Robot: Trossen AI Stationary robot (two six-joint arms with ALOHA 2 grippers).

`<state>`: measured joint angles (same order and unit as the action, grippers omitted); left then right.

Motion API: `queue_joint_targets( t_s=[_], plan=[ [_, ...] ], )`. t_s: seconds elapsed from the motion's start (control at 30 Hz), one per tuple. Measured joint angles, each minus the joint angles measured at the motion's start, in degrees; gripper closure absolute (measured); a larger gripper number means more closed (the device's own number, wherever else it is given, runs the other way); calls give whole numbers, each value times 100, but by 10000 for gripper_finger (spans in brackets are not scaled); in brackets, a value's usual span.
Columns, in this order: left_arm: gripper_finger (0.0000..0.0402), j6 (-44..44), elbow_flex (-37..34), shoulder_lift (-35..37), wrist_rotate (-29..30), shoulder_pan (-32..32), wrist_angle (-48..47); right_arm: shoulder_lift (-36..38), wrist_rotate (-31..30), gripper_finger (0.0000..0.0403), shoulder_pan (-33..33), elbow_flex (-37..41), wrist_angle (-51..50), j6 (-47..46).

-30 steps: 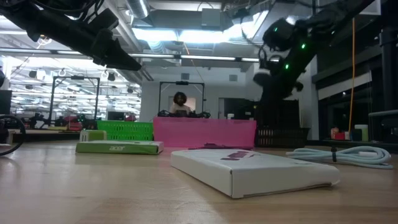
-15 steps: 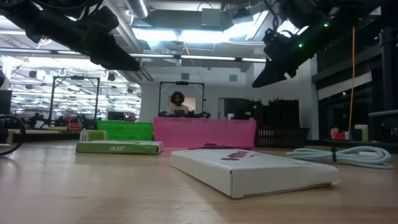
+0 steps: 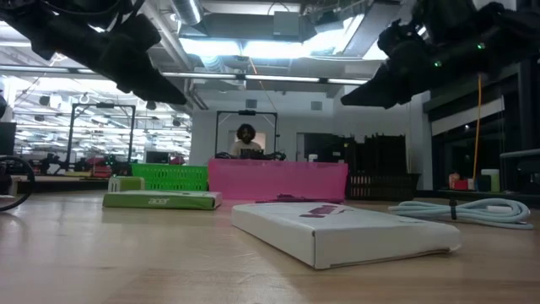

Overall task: Pick and place items into bin
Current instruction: Put the black charger cable into the green bin

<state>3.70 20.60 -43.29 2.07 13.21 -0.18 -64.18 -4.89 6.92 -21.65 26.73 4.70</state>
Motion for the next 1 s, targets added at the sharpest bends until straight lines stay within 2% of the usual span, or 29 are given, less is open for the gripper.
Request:
queue_joint_targets(
  t_s=[0.2, 0.5, 1.0],
  plan=[
    [178, -2, 0, 0, -788, -136, -7, 0, 350, 402, -61, 396, 617, -118],
    [178, -79, 0, 0, -713, -641, -21, 0, 361, 397, -125, 715, 1150, -497],
    [178, -450, 0, -39, -606, -1236, -2, -2, 363, 396, -482, 715, 1164, -755]
  ],
)
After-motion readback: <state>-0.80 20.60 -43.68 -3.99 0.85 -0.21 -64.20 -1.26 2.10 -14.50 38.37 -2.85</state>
